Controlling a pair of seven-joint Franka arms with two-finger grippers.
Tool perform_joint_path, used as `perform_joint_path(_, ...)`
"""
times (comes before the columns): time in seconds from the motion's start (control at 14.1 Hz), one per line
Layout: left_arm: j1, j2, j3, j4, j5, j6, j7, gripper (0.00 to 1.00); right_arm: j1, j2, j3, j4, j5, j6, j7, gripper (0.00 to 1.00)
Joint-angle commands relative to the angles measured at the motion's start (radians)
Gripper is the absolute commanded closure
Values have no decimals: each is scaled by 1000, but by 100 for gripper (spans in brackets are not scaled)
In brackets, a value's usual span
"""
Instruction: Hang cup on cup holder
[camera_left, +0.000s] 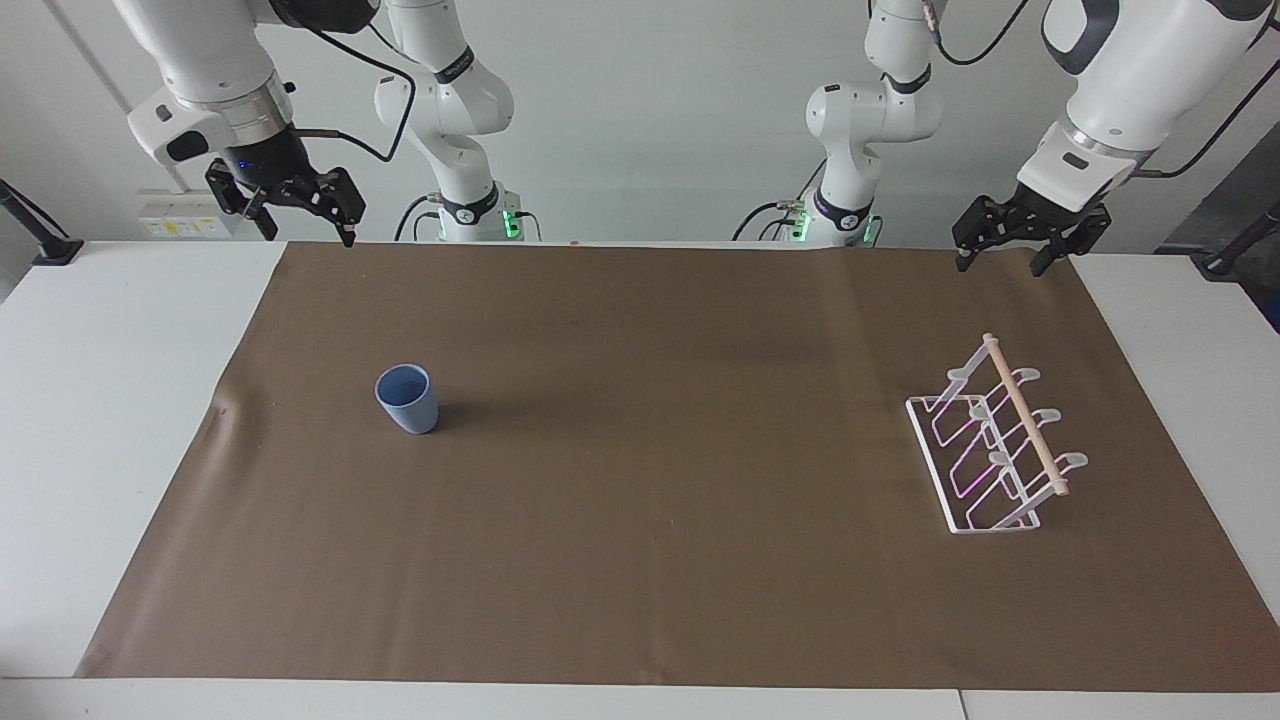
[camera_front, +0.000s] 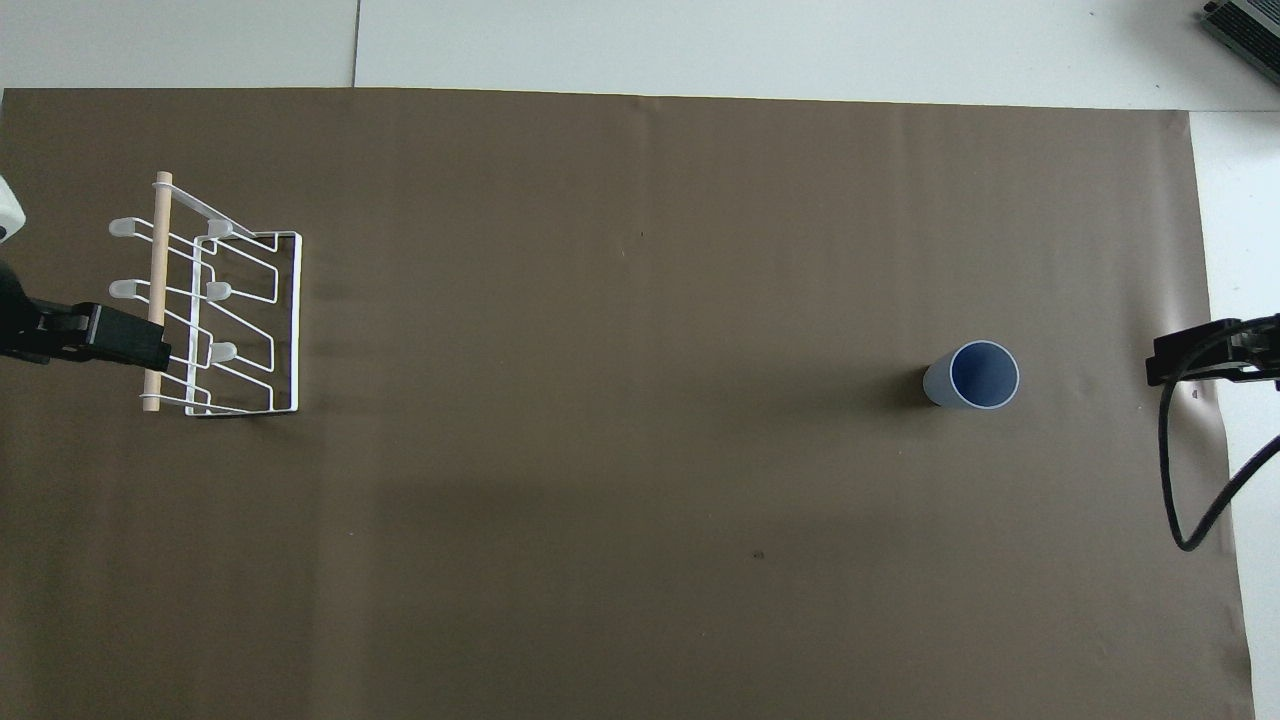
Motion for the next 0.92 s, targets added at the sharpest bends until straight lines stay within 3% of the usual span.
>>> perform_joint_path(0.0, -1, -22, -2, -25, 19, 11, 9, 0, -3, -25, 7, -32, -4, 19, 9, 0)
perform_joint_path(0.85, 10, -22, 1, -25, 19, 3, 4, 0, -6, -60, 7, -103, 3, 36, 11, 0)
